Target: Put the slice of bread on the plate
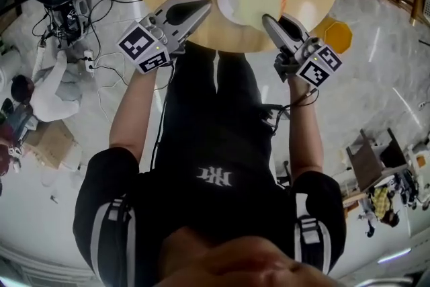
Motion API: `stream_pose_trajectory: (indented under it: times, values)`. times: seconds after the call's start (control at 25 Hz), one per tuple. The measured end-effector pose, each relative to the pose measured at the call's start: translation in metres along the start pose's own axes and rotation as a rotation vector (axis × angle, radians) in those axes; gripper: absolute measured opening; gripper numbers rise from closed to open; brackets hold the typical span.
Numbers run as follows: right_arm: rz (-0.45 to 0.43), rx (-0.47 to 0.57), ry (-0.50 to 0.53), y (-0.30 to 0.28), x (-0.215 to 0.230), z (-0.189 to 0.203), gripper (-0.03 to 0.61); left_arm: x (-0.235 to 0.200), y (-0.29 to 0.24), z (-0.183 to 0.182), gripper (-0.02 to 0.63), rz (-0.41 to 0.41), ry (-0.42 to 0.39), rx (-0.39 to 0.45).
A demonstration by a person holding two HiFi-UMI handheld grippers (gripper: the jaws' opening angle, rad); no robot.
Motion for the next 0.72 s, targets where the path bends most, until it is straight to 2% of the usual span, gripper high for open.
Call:
stream_pose_trajectory:
  times: [0.28,0.56,0.72]
  values:
    - [-0.008,-0.02,-0.134,0.001,0.016,0.011,0.094,-0.001,-0.01,0.014,0.009,0.019,0.0,0.022]
    - [-0.033,-0.095,-0.183,-0.005,0.019,0.019,0.094,0.009,-0.015,0.015,0.009,0.036,-0.011,0.048]
    - [-0.012,-0.129,-0.182,-0.005,0.022,0.022,0.094,0.015,-0.014,0.019,0.009,0.036,0.001,0.05]
Point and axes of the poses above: the fingertips, and each gripper's own axes: y backward along the fingers, x to its right, z out of its underside, the point moved 6 cm from there along y, backward along the fingers, and after that the axes turned 3 degrees about z, right-handed, at the moved point
